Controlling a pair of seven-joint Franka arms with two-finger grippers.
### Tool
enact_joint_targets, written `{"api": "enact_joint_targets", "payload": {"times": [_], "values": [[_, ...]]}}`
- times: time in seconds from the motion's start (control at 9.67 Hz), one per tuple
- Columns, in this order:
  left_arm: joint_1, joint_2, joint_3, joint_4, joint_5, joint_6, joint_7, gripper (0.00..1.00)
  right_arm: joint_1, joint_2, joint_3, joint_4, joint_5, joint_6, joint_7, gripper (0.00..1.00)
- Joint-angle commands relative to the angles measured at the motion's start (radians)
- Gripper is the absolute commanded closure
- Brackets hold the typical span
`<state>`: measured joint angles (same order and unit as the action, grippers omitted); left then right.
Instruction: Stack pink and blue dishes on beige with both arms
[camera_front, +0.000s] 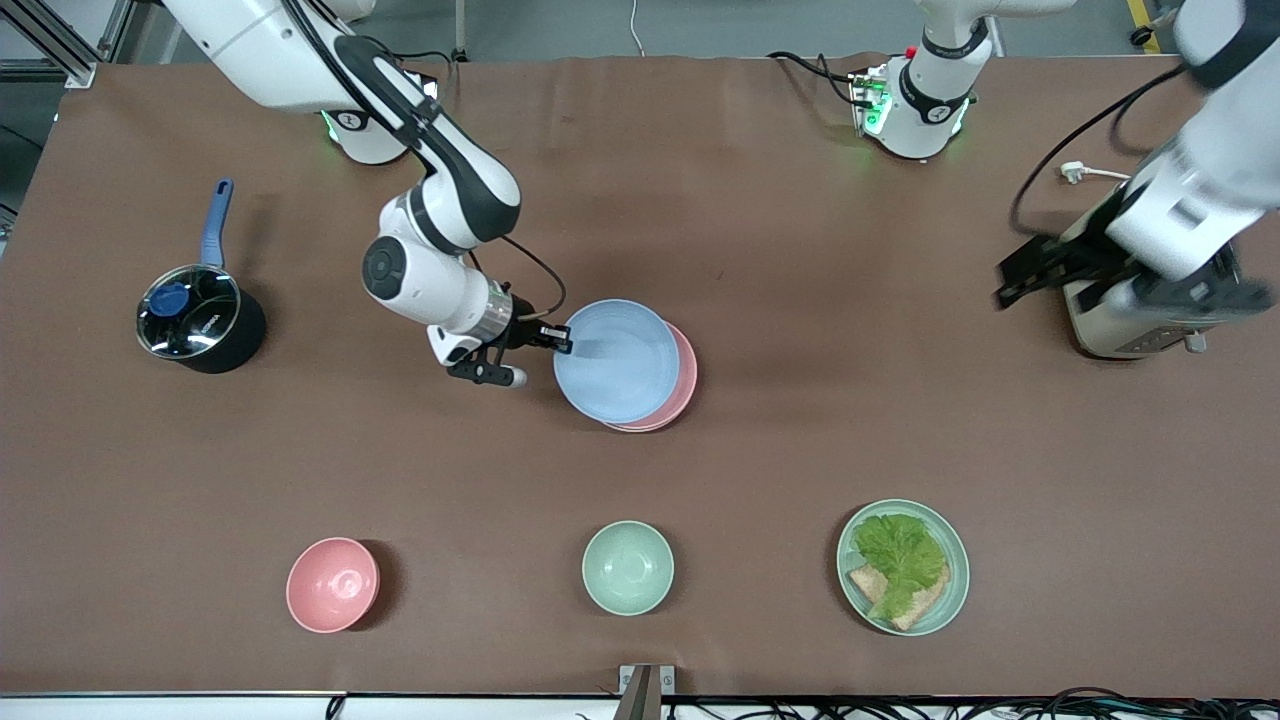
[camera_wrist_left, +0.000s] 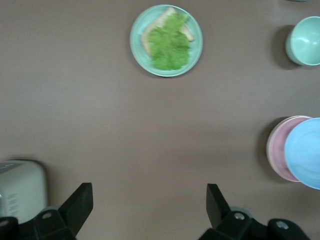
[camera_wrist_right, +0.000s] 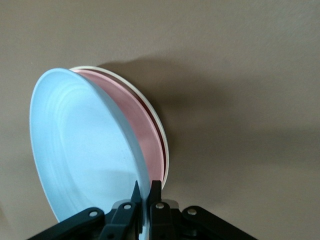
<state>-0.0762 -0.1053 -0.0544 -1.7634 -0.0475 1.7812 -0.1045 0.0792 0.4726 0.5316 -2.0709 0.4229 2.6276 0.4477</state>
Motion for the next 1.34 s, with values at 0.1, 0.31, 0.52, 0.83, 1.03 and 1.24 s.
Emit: {"api": "enact_joint_targets", "payload": {"times": [0.1,0.31,0.52,0.83,1.03,1.24], "values": [[0.009,-0.048,-0.012,-0.024,0.052,-0.032,0.002,0.00,0.010,0.026,0.025,-0.002,-0.007,0.066,0.019,0.95],[0.010,0.056,-0.012,0.184,0.048,-0.208,0.002,0.00,0.014,0.035,0.027,-0.002,-0.007,0.081,0.019,0.95],[0.009,0.099,-0.010,0.278,0.008,-0.276,0.003,0.00,0.022,0.052,0.027,-0.002,-0.007,0.106,0.016,0.93],[0.021,0.070,-0.012,0.251,0.012,-0.279,-0.012,0.00,0.017,0.052,0.027,0.000,-0.007,0.095,0.006,0.21],[0.032,0.059,-0.025,0.234,0.012,-0.273,-0.011,0.00,-0.015,-0.029,0.024,-0.002,-0.016,0.077,0.000,0.00],[0.033,0.061,-0.024,0.234,0.000,-0.273,0.005,0.00,-0.100,-0.176,0.004,0.006,-0.026,-0.141,0.003,0.00]]}}
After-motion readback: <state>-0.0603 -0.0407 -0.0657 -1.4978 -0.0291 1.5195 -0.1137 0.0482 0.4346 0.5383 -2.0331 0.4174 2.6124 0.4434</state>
